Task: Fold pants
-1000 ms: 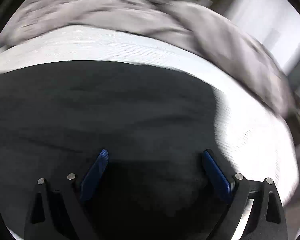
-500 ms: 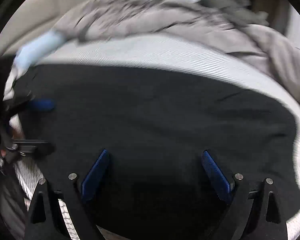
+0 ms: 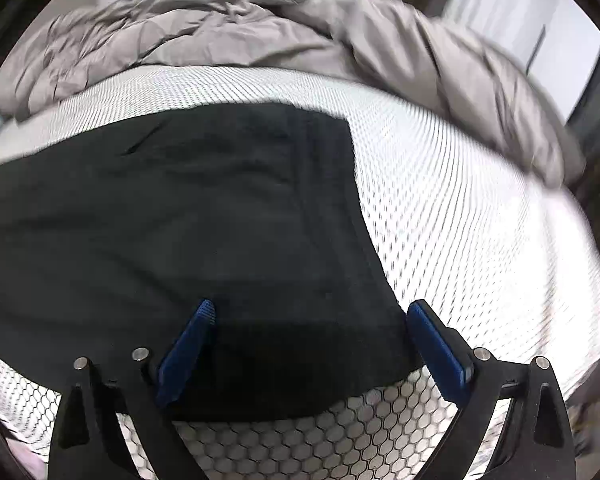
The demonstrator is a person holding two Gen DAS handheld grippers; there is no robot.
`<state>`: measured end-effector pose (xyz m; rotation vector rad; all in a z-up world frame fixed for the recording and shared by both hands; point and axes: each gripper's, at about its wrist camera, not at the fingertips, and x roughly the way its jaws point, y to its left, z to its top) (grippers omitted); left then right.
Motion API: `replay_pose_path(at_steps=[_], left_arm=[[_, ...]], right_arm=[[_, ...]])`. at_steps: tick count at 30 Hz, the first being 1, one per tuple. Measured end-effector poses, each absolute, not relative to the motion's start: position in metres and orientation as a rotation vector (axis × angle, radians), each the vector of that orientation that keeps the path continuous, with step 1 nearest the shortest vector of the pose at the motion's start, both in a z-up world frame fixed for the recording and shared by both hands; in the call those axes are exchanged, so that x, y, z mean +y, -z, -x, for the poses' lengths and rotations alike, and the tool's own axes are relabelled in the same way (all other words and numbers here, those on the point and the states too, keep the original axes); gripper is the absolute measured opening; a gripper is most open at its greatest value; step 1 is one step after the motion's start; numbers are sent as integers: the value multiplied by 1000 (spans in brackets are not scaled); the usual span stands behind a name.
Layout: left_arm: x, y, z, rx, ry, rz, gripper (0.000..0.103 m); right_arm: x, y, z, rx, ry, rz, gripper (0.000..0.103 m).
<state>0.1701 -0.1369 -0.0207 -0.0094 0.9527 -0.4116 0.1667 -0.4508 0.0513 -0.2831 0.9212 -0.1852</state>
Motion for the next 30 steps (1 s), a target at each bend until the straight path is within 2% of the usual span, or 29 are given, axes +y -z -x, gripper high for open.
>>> replay_pose_path(at_steps=[5, 12, 17, 18, 20, 26, 30], left_arm=[[-130, 1, -186, 907, 394, 94, 102], [-136, 31, -228, 1045, 307, 57, 102], [-119, 28, -221, 1039, 239, 46, 102], [-114, 26, -220, 1038, 221, 50, 102], [-106, 21, -219, 1030, 221, 87, 102], [-130, -6, -240, 968, 345, 92, 102], [-153, 14, -261, 1052, 391, -38, 102]], right_arm=[[-388, -68, -170, 824, 21, 238, 98], [-303, -12, -213, 987, -202, 348, 97], [-367, -15, -204, 1013, 64, 326, 97], [-385, -17, -204, 1013, 111, 294, 93], [-400, -22, -201, 1007, 72, 193, 92], [-335, -44, -207, 932, -127, 230, 92], [-306, -22, -249, 1010, -176, 317, 92]])
